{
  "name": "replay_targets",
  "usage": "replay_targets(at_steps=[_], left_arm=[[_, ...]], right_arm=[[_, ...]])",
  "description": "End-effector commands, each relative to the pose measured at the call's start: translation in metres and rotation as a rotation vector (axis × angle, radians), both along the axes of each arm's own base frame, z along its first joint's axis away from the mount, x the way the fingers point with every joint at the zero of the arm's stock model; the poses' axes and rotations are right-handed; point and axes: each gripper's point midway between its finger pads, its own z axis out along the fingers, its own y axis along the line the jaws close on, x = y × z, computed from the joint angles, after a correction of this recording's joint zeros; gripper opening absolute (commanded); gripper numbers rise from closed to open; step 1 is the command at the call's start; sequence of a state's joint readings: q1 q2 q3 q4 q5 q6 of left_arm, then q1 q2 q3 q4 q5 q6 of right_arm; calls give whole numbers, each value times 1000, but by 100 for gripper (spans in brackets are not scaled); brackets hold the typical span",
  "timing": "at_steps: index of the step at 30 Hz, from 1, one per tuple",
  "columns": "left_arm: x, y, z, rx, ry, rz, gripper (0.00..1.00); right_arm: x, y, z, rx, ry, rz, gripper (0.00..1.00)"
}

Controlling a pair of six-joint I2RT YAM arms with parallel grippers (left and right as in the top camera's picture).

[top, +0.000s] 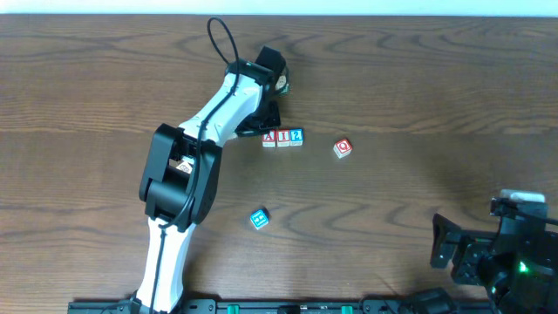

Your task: Spell out Ai2

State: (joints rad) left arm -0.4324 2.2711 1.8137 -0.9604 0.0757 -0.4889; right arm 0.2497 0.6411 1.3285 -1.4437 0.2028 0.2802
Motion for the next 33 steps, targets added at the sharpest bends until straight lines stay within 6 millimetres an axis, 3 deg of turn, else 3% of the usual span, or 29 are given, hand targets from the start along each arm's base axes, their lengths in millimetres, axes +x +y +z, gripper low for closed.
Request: replay_targets(at_steps=[1,10,14,17,19,22,25,26,27,28,33], left_arm=[[-3,1,-7,6,17,-19,6],[-5,3,-7,14,25,-17,6],[0,21,-3,85,4,7,6],[9,35,13,82,-20,43,6],[21,43,35,64,-66,70,6],[35,55,91,27,-175,95,6],[36,63,143,-4,-273,95,9],[33,66,166,-20,-317,102,27],[26,71,200,-44,-386,108,68],[23,73,216,-56,-420,112,96],[-7,82,297,-123,-601,119,95]], right_arm=[[0,-3,0,-13,-3,-9,99],[0,-3,0,-13,-3,-9,99],[0,-3,0,-13,-3,-9,99],[0,-3,0,-13,-3,-9,99],[0,-3,0,-13,-3,-9,99],[0,-3,0,-13,-2,-9,99],[0,-3,0,-13,-3,-9,99],[0,-3,0,-13,-3,-9,99],[0,-3,0,-13,-3,-9,99],[0,-3,0,-13,-3,-9,99],[0,-3,0,-13,-3,-9,99]])
